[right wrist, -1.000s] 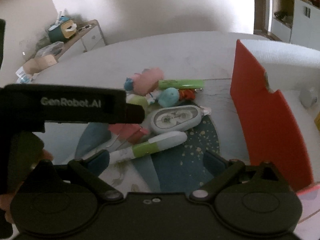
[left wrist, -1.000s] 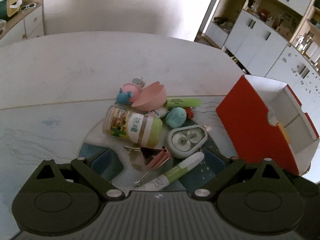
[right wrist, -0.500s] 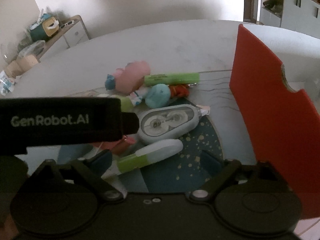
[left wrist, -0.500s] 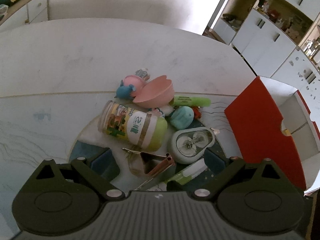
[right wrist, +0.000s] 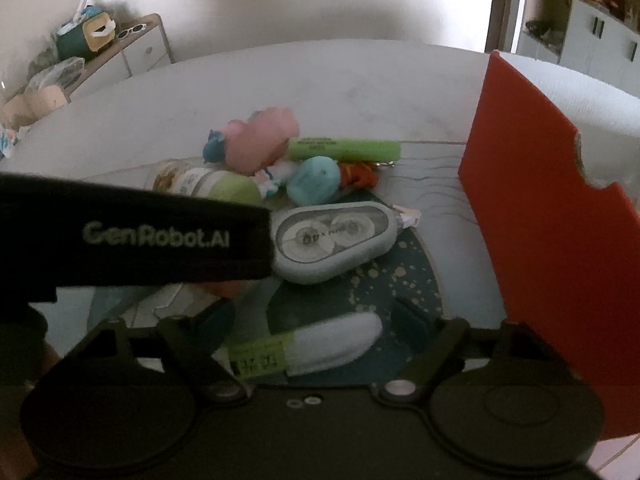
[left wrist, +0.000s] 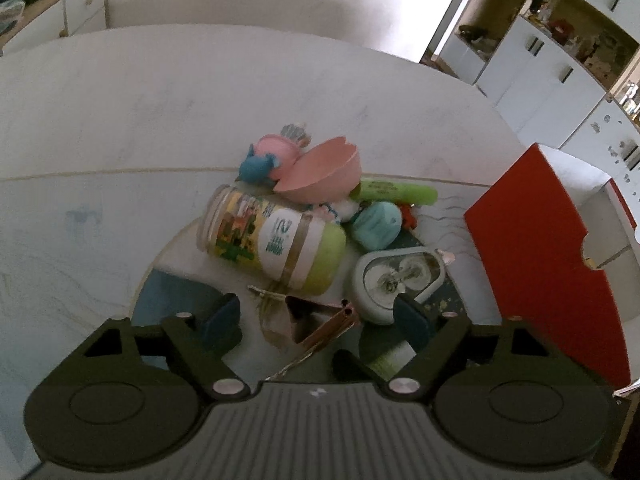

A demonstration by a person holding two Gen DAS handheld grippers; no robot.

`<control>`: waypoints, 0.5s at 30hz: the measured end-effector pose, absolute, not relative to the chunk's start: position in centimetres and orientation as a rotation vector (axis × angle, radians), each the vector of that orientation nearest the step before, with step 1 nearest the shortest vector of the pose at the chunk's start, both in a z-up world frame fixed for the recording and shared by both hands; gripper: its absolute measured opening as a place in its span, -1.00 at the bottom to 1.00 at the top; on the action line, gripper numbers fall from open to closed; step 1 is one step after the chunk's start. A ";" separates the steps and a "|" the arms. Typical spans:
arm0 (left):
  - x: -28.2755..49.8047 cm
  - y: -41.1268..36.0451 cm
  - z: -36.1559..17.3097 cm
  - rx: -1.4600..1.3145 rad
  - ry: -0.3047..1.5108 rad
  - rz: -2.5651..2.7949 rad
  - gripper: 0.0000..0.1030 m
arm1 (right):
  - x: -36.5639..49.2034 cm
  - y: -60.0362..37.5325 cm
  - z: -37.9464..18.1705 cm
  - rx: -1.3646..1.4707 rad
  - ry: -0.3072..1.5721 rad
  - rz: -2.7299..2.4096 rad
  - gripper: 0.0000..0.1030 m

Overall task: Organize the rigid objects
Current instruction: 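Grasp the pink binder clip with the left tool while the right tool grasps the glue stick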

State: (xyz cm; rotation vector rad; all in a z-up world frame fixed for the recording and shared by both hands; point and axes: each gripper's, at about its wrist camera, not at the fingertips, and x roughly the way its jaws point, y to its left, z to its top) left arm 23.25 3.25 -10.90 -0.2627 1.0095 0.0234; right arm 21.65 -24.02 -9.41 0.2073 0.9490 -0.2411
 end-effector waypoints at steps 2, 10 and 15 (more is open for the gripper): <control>23.2 3.3 -11.1 -0.265 1.010 0.029 0.44 | 21.5 -23.9 -9.5 0.189 0.949 -0.248 0.49; 22.7 3.6 -11.4 -0.285 1.014 0.027 0.16 | 20.6 -23.8 -9.3 0.179 0.956 -0.293 -0.02; 22.5 3.7 -11.4 -0.304 1.013 0.013 -0.05 | 19.9 -24.3 -9.4 0.205 0.945 -0.298 -0.52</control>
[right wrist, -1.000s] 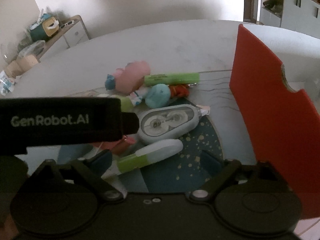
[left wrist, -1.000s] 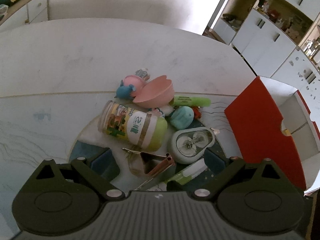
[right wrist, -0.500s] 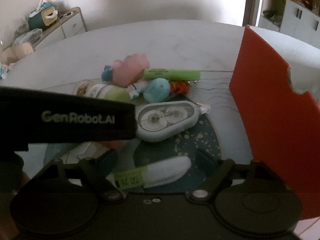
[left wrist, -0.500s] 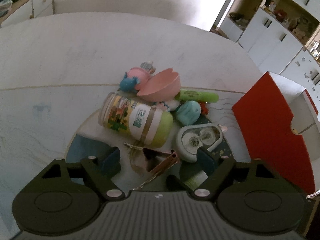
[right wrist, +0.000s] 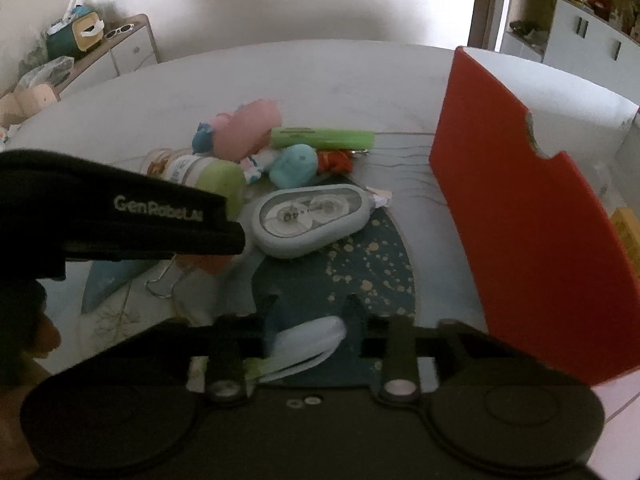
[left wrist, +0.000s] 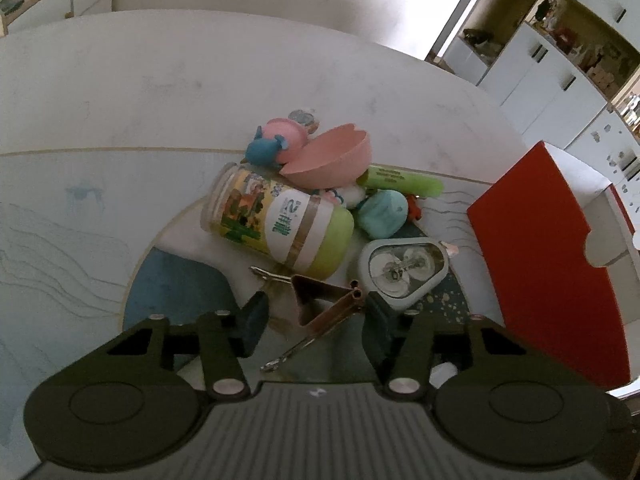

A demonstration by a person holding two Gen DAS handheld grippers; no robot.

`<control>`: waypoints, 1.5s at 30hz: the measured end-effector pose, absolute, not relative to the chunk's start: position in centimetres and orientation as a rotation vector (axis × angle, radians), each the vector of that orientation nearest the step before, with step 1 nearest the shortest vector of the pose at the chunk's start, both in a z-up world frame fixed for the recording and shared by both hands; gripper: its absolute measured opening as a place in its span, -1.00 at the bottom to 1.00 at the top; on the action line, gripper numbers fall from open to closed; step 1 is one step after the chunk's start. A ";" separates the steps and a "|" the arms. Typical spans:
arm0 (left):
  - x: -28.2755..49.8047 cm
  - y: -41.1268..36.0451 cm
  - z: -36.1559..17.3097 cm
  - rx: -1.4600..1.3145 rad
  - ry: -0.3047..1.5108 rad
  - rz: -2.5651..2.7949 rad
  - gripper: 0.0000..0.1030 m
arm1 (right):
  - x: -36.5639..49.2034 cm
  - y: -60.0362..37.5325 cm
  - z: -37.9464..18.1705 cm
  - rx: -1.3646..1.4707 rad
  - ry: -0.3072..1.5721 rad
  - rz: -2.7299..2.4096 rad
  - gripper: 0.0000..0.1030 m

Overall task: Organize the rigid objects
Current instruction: 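Grasp the pink binder clip with the left tool while the right tool grasps the glue stick, then lift the binder clip with the left tool while the right tool lifts the glue stick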

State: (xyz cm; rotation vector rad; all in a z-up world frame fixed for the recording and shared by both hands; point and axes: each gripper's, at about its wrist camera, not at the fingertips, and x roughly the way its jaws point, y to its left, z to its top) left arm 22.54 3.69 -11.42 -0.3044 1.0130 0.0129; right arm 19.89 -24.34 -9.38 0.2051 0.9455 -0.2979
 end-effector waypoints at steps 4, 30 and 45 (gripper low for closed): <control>22.4 3.5 -11.2 -0.303 1.003 -0.005 -0.28 | 19.3 -25.0 -9.4 0.247 0.932 -0.286 -0.95; 22.2 4.3 -10.8 -0.282 1.008 -0.031 -0.39 | 18.0 -22.0 -8.6 0.379 1.084 -0.244 0.24; 22.3 4.3 -11.2 -0.266 1.003 -0.053 -0.39 | 19.6 -21.1 -8.8 0.245 1.075 -0.248 -0.43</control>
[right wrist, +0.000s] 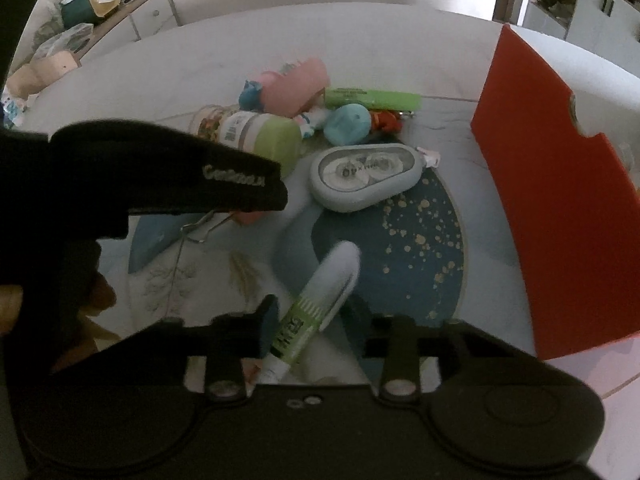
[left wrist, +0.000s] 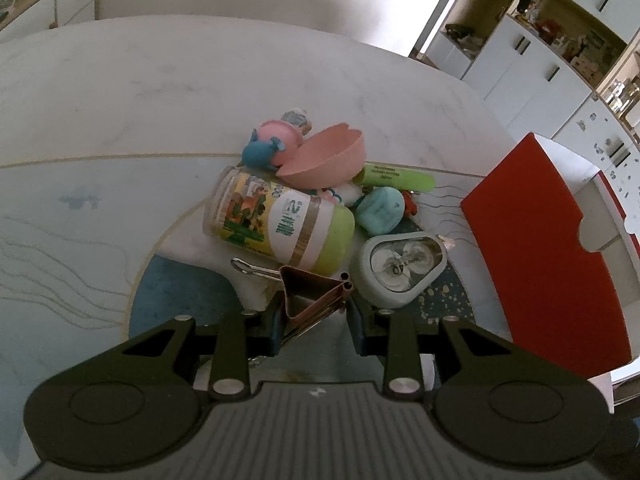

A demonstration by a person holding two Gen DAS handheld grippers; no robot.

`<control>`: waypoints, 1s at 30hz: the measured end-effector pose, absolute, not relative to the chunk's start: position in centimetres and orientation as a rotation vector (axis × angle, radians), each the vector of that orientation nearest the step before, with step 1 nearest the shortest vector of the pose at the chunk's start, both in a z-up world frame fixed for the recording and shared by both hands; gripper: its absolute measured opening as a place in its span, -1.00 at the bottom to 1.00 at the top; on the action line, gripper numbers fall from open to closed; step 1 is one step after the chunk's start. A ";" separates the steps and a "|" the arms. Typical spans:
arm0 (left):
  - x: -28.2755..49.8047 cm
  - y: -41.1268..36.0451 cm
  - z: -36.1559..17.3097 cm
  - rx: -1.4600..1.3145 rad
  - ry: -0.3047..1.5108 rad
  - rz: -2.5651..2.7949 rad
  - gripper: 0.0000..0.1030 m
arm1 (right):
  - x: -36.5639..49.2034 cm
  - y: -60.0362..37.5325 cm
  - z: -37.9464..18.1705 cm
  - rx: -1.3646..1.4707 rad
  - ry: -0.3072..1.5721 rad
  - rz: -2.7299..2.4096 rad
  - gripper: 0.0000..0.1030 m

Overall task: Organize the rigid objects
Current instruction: 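Lift the binder clip with the left tool while the right tool lifts the glue stick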

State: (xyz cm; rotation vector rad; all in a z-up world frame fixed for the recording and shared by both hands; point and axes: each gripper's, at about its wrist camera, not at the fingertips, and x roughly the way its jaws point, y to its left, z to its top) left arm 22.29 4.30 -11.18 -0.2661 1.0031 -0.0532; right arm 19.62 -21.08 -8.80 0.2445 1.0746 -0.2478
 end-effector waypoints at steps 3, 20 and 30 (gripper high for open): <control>22.2 4.4 -11.2 -0.257 0.997 -0.053 -0.40 | 19.5 -21.6 -8.8 0.266 1.068 -0.237 -0.58; 19.3 4.3 -9.6 -0.214 0.948 -0.060 -0.41 | 13.8 -25.0 -5.3 0.286 0.925 -0.189 -0.60; 17.1 0.9 -5.6 -0.169 0.931 -0.130 -0.41 | 10.4 -27.6 -1.2 0.311 0.798 -0.179 -0.60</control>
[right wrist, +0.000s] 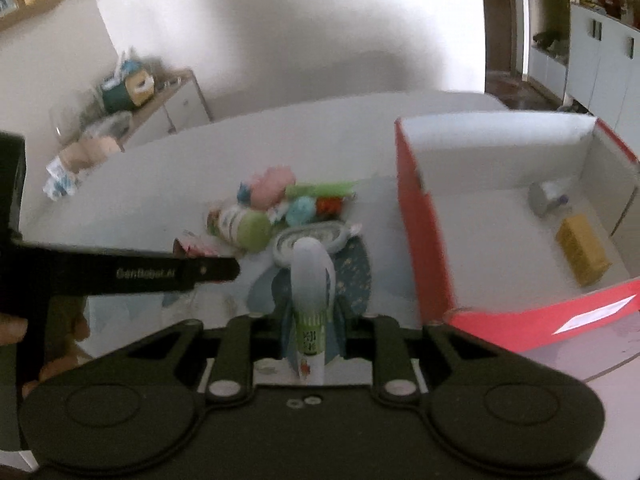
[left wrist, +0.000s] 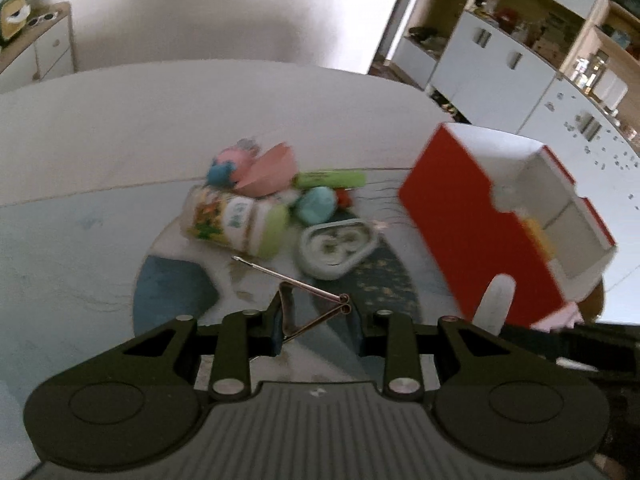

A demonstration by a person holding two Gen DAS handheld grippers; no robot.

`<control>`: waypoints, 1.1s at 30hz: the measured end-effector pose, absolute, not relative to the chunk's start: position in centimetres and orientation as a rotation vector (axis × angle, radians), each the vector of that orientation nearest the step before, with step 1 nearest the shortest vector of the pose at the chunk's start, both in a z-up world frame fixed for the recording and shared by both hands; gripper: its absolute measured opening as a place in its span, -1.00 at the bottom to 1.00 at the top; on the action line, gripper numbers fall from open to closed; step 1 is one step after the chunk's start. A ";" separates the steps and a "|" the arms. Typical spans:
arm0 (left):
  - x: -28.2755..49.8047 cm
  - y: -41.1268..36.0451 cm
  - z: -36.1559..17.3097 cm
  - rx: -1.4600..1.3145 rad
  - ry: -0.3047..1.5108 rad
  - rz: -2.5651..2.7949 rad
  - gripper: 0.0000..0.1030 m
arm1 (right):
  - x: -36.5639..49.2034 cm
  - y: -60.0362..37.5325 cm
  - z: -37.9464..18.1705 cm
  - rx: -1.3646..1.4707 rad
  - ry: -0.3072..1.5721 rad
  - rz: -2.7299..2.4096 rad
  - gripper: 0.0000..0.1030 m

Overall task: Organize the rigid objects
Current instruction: 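Lift the binder clip with the left tool while the right tool lifts the glue stick, then carry the binder clip and glue stick into the red box and release them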

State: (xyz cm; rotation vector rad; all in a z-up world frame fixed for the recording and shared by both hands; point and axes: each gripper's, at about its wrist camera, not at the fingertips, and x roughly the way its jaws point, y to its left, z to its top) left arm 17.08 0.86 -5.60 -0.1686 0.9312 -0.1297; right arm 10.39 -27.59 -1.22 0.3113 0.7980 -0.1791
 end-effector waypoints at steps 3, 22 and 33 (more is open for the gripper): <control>16.6 -0.6 -4.2 -0.151 0.916 -0.148 -0.41 | 9.5 -29.0 0.0 0.333 0.761 -0.177 -0.60; 18.8 -12.5 2.2 -0.060 0.813 -0.210 -0.41 | 5.5 -40.6 6.5 0.409 0.656 -0.145 -0.60; 22.7 -20.2 2.9 0.014 0.808 -0.254 -0.41 | 4.7 -47.3 5.3 0.376 0.736 -0.173 -0.60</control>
